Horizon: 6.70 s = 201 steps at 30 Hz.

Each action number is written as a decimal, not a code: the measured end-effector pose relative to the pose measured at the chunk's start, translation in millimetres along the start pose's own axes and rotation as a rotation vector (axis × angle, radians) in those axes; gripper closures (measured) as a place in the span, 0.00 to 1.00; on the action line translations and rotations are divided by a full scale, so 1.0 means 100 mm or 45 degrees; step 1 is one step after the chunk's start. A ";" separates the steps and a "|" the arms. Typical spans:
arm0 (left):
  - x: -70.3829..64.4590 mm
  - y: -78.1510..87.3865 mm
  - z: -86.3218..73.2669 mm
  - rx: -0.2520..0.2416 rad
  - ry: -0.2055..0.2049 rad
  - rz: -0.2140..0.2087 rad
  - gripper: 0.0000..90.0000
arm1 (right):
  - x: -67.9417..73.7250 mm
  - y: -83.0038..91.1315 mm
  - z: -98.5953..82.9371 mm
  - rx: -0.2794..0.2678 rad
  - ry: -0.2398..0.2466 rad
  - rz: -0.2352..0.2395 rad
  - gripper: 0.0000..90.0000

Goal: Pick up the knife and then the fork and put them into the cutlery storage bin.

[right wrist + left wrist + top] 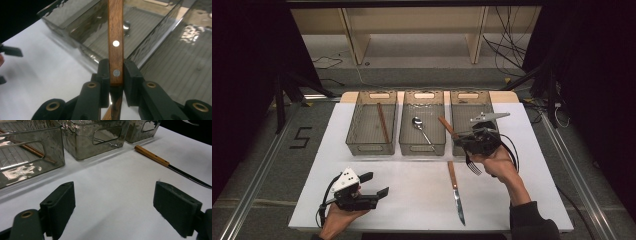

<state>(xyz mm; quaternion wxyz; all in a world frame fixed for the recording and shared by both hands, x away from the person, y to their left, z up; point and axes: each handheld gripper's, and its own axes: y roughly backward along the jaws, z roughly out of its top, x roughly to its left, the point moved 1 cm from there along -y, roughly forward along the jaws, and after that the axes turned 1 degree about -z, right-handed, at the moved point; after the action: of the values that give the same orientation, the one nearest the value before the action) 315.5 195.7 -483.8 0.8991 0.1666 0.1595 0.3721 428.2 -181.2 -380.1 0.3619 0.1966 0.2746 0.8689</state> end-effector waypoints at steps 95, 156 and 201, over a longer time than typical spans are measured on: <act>0.00 -0.01 0.00 0.002 0.007 0.003 0.19 | -0.49 -0.36 0.38 0.092 -0.232 -0.341 0.37; -0.03 0.02 0.01 -0.031 -0.007 -0.008 0.19 | 0.60 -0.55 -1.00 0.452 0.040 -0.279 0.78; -0.03 0.01 0.00 -0.014 -0.019 -0.007 0.19 | 0.42 -0.26 -0.85 0.217 -0.034 -0.036 0.86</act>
<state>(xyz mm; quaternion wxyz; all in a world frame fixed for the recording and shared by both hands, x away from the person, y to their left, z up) 312.7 194.0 -482.6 0.9022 0.1639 0.1512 0.3693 367.8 -163.1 -456.1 0.3595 0.2343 0.3455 0.8345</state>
